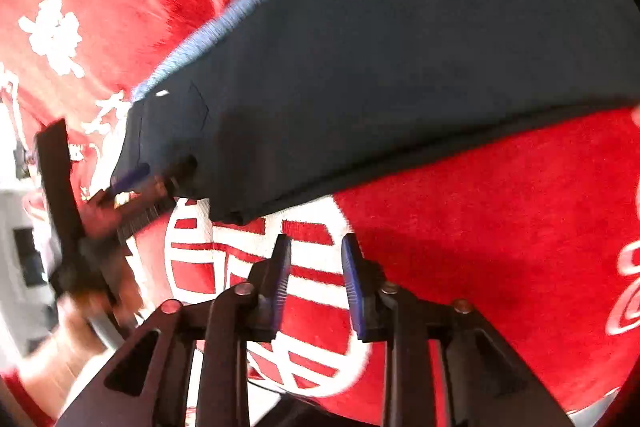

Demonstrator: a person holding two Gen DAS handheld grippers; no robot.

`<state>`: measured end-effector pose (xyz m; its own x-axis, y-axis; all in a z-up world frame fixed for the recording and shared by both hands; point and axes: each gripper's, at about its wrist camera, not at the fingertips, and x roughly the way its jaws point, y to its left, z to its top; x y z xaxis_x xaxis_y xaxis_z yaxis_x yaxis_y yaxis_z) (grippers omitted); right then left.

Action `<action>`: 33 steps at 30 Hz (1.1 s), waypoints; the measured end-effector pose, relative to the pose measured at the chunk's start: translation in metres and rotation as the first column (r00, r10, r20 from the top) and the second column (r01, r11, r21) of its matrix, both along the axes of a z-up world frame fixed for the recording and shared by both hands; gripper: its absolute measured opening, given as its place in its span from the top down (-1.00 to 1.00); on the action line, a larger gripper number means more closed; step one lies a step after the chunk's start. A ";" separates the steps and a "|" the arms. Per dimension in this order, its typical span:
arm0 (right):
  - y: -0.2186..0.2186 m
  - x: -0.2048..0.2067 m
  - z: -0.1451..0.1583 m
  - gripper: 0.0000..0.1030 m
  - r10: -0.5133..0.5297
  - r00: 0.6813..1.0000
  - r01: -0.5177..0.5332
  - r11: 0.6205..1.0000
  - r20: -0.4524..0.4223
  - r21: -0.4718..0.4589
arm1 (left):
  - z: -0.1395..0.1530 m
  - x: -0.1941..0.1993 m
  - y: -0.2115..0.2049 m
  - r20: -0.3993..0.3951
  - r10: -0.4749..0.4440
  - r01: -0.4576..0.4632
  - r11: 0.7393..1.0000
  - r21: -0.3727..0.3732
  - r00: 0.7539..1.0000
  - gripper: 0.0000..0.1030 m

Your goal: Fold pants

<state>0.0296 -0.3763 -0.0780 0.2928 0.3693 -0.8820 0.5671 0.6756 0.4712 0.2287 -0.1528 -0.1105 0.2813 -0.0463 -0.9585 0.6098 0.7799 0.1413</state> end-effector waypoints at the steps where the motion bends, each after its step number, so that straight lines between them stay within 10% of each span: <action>1: -0.004 0.004 0.012 0.40 0.023 1.000 -0.022 0.998 0.018 -0.052 | 0.001 0.015 0.001 0.019 0.014 -0.014 1.000 0.013 1.000 -0.72; 8: -0.035 0.060 0.004 0.40 0.085 0.995 -0.098 0.951 -0.058 -0.293 | -0.018 0.091 0.031 0.094 0.080 -0.090 0.990 0.108 0.992 -0.78; 15: -0.048 0.042 -0.017 0.34 0.078 0.996 -0.086 0.959 -0.040 -0.271 | -0.021 0.109 0.063 0.024 0.186 -0.187 0.981 0.054 0.982 -1.00; 23: -0.054 0.031 -0.005 0.05 0.025 1.000 -0.028 0.973 -0.018 -0.228 | 0.007 0.072 -0.038 0.003 0.056 -0.056 0.996 -0.066 0.998 -1.00; 33: -0.084 -0.052 0.030 -0.13 -0.054 0.998 0.051 0.967 -0.008 -0.250 | -0.040 0.080 -0.095 -0.001 0.124 -0.124 0.990 0.066 0.992 -1.00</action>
<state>-0.0220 -0.4604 -0.0484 0.2920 0.1212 -0.9487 0.6106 0.7398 0.2825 0.3083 -0.2481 -0.1505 0.2765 0.0515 -0.9596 0.5098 0.8386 0.1919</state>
